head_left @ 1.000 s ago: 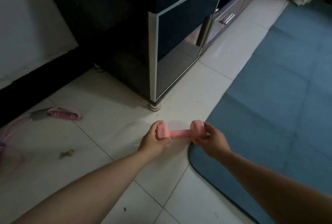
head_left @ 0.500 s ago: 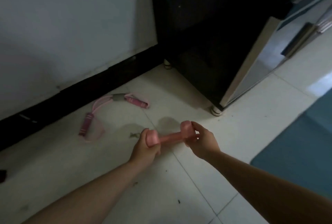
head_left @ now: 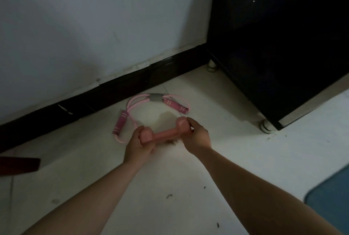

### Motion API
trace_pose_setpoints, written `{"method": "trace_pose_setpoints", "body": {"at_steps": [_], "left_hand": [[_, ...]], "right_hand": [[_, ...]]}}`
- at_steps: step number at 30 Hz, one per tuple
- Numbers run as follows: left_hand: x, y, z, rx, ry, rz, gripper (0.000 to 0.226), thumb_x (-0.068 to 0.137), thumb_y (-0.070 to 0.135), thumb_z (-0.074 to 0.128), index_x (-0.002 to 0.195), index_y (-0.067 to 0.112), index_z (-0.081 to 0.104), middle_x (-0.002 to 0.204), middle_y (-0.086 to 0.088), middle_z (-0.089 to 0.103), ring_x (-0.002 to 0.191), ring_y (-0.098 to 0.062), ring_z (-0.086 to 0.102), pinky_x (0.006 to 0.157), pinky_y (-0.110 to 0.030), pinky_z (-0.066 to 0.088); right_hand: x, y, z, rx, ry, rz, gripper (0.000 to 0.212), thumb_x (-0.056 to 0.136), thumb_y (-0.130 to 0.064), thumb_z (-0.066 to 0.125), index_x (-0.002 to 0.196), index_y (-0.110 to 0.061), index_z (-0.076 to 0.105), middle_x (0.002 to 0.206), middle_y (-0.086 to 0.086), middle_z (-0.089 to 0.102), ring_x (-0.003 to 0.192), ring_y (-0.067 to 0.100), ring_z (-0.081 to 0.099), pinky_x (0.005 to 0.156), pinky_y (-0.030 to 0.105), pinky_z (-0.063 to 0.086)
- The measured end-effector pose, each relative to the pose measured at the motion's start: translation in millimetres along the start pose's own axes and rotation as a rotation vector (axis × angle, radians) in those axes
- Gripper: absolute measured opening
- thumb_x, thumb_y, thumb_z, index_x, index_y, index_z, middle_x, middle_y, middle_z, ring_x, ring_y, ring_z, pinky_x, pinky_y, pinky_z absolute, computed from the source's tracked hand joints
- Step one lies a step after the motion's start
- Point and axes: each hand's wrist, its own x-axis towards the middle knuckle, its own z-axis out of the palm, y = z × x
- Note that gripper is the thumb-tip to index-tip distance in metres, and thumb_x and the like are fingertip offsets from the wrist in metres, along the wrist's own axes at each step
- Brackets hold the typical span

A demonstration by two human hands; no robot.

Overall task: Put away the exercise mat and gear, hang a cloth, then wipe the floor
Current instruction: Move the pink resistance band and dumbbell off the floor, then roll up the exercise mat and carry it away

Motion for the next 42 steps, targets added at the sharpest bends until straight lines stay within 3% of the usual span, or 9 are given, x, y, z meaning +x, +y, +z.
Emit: {"method": "trace_pose_setpoints", "body": {"at_steps": [8, 12, 17, 21, 24, 28, 32, 39, 42], "left_hand": [[14.4, 2.5, -12.7, -0.086, 0.064, -0.02, 0.064, 0.054, 0.027, 0.063, 0.115, 0.041, 0.049, 0.11, 0.002, 0.057, 0.083, -0.025, 0.061, 0.065, -0.035, 0.052], [26.0, 6.7, -19.1, -0.108, 0.08, -0.02, 0.057, 0.066, 0.013, 0.07, 0.118, 0.031, 0.054, 0.112, -0.002, 0.06, 0.081, -0.022, 0.06, 0.056, -0.026, 0.046], [36.3, 12.1, -25.9, -0.016, 0.111, 0.022, 0.055, 0.079, 0.004, 0.067, 0.13, 0.018, 0.05, 0.11, 0.001, 0.051, 0.09, -0.013, 0.05, 0.043, -0.001, 0.035], [31.8, 17.3, -24.1, 0.064, 0.094, 0.05, 0.036, 0.078, 0.002, 0.063, 0.103, 0.028, 0.059, 0.09, 0.006, 0.057, 0.074, -0.011, 0.05, 0.047, -0.008, 0.037], [29.6, 23.0, -21.7, 0.178, 0.077, 0.117, 0.012, 0.071, 0.012, 0.06, 0.074, 0.022, 0.055, 0.072, -0.003, 0.061, 0.07, -0.028, 0.06, 0.061, -0.031, 0.051], [24.5, 42.0, -21.5, 0.219, 0.036, 0.21, 0.046, 0.072, 0.025, 0.064, 0.117, 0.024, 0.054, 0.101, -0.009, 0.063, 0.08, -0.03, 0.064, 0.071, -0.046, 0.056], [9.2, 68.0, -1.0, 0.415, 0.062, 0.477, 0.05, 0.077, 0.032, 0.065, 0.123, 0.013, 0.058, 0.132, -0.011, 0.054, 0.123, -0.027, 0.049, 0.104, -0.034, 0.036], [-55.1, 96.0, 84.3, 0.328, -0.297, 0.643, 0.039, 0.08, 0.016, 0.07, 0.118, 0.02, 0.059, 0.121, 0.01, 0.054, 0.115, -0.004, 0.047, 0.093, -0.004, 0.028], [-87.1, 95.6, 131.9, 0.382, -0.477, 0.668, 0.043, 0.083, 0.021, 0.067, 0.124, 0.024, 0.055, 0.124, 0.013, 0.05, 0.118, -0.002, 0.043, 0.093, -0.008, 0.026]], "right_hand": [[18.8, -11.6, 13.2, -0.073, -0.05, -0.01, 0.028, 0.093, -0.048, 0.038, 0.11, -0.04, 0.059, 0.087, -0.006, 0.061, 0.078, 0.014, 0.058, 0.068, 0.023, 0.045], [32.4, -16.2, 17.8, -0.121, -0.104, -0.032, 0.032, 0.091, -0.05, 0.035, 0.107, -0.035, 0.058, 0.09, -0.001, 0.066, 0.079, 0.015, 0.061, 0.075, 0.029, 0.053], [44.0, -29.6, 20.1, -0.07, -0.157, -0.025, 0.026, 0.093, -0.031, 0.05, 0.118, -0.027, 0.056, 0.096, -0.003, 0.054, 0.085, 0.016, 0.053, 0.076, 0.021, 0.041], [41.6, -29.2, 15.2, -0.217, -0.163, -0.083, 0.032, 0.091, -0.032, 0.052, 0.122, -0.031, 0.053, 0.102, -0.001, 0.061, 0.085, 0.018, 0.056, 0.076, 0.025, 0.046], [38.5, -24.5, 1.6, -0.243, -0.162, -0.093, 0.044, 0.087, -0.036, 0.06, 0.129, -0.029, 0.051, 0.117, 0.0, 0.062, 0.101, 0.019, 0.058, 0.082, 0.025, 0.046], [31.3, -17.8, -24.8, -0.242, -0.193, -0.084, 0.057, 0.079, -0.035, 0.072, 0.132, -0.027, 0.049, 0.12, -0.005, 0.059, 0.106, 0.014, 0.056, 0.088, 0.023, 0.045], [15.2, -6.6, -63.3, -0.316, -0.262, -0.085, 0.051, 0.08, -0.039, 0.07, 0.126, -0.028, 0.052, 0.123, -0.007, 0.057, 0.106, 0.013, 0.054, 0.086, 0.021, 0.041], [-49.9, 57.0, -157.0, -0.365, -0.218, -0.04, 0.048, 0.081, -0.037, 0.07, 0.125, -0.029, 0.053, 0.121, -0.008, 0.059, 0.105, 0.011, 0.055, 0.092, 0.026, 0.047], [-80.0, 89.0, -199.9, -0.327, -0.067, 0.028, 0.046, 0.08, -0.038, 0.07, 0.123, -0.028, 0.055, 0.116, -0.009, 0.062, 0.1, 0.009, 0.057, 0.09, 0.028, 0.049]]}}
